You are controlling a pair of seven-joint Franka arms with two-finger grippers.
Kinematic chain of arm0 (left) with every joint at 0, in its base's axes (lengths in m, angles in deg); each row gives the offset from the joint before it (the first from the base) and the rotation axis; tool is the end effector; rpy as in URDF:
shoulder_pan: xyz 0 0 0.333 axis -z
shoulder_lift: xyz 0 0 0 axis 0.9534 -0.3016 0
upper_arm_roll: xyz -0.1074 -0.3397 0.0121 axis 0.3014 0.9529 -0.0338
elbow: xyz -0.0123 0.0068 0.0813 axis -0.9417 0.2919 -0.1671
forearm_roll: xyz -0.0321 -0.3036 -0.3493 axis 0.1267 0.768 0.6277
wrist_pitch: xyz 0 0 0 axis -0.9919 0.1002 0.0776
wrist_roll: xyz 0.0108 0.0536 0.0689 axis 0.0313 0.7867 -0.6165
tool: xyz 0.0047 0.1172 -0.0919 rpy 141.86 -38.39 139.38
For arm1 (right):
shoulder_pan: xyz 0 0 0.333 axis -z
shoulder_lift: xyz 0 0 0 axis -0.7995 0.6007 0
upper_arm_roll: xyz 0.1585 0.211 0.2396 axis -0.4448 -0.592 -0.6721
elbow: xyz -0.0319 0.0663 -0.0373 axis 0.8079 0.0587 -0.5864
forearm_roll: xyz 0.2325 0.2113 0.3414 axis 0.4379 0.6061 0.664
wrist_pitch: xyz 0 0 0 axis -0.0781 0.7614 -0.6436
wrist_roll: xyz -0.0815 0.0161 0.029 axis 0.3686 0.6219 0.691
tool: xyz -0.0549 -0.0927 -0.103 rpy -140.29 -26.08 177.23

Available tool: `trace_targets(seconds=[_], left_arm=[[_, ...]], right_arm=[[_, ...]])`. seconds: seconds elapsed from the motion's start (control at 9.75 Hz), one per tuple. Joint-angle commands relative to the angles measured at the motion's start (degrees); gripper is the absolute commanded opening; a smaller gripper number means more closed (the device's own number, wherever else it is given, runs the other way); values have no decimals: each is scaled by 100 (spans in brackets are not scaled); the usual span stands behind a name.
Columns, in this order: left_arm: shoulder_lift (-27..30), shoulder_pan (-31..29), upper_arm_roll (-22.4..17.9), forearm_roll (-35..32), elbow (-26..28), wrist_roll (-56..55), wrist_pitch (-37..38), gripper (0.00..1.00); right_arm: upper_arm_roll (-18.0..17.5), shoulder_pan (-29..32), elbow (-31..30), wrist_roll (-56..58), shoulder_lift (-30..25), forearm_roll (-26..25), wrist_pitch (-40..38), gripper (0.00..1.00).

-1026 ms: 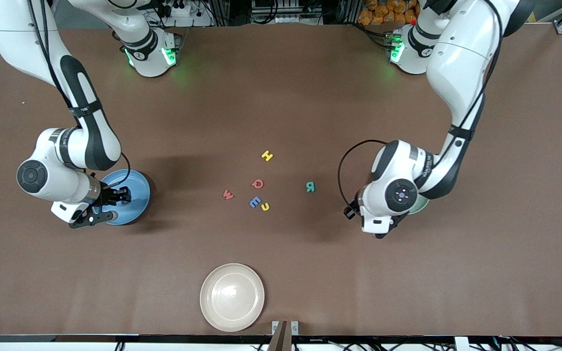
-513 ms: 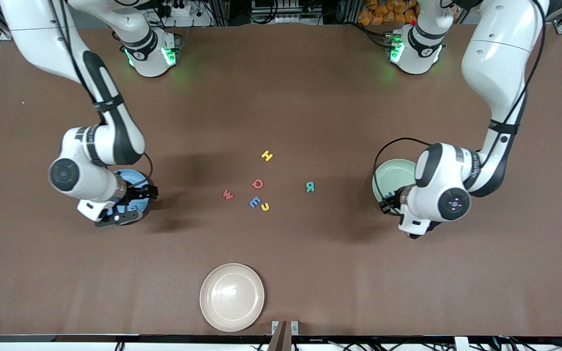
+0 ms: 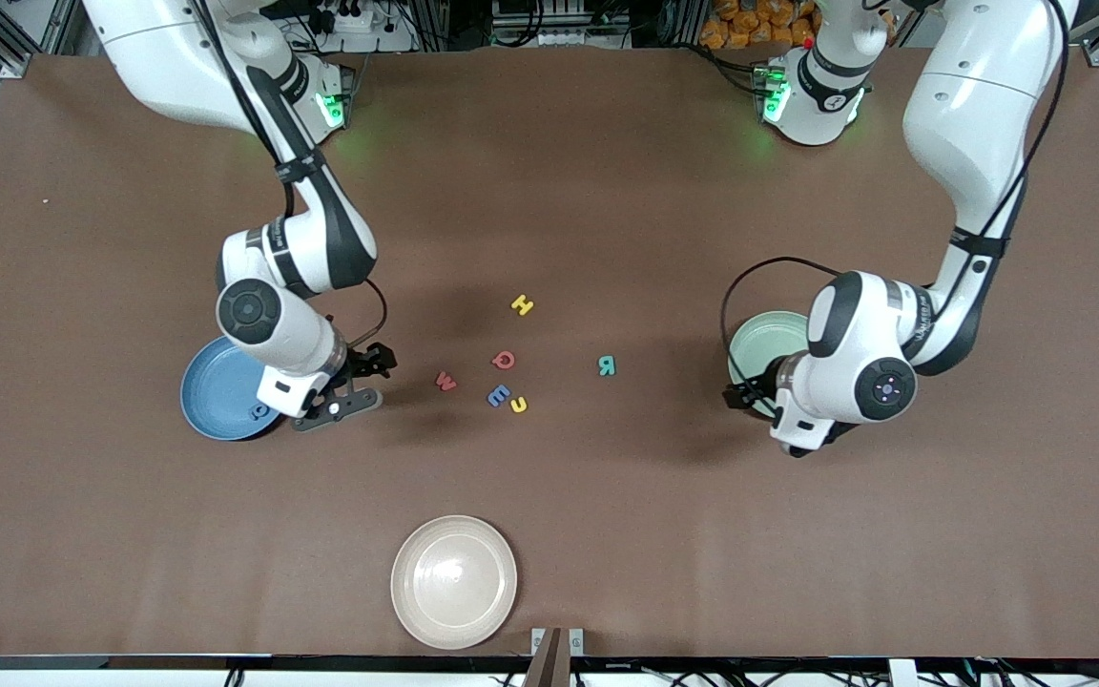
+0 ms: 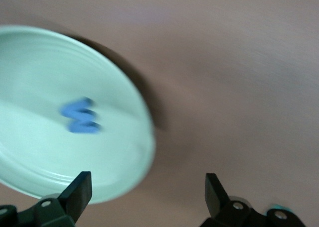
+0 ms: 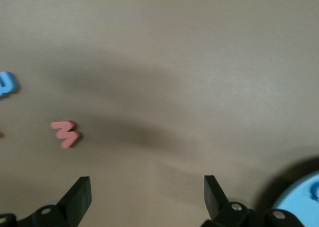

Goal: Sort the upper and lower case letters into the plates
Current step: 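Move both grippers back over the scattered letters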

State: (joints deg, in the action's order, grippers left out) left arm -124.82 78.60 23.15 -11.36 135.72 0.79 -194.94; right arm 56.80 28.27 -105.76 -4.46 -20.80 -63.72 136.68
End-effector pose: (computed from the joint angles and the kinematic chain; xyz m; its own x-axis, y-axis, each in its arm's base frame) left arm 0.6905 -0.2459 0.1803 0.8327 0.4524 -0.3192 0.4818 -0.8761 0.0151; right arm 0.6601 0.2518 0.2069 0.9191 0.3934 -0.0200 0.3927 -0.9191 -0.0333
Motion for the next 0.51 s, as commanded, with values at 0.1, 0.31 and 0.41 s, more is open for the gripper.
trace_targets(seconds=[0.1, 0.31, 0.41], left_arm=[[-496, 841, -34, 335, -339, -945, -961, 100], [-1032, 1552, -131, 273, -971, -1318, -1278, 100], [-1174, 1791, -287, 212, -1113, -1275, -1463, 100]], right_arm=[[41, -497, 26, 272, 256, 38, 415, 100], [41, -673, 192, 272, 624, 38, 741, 100], [41, -752, 410, 281, 808, 29, 725, 100]])
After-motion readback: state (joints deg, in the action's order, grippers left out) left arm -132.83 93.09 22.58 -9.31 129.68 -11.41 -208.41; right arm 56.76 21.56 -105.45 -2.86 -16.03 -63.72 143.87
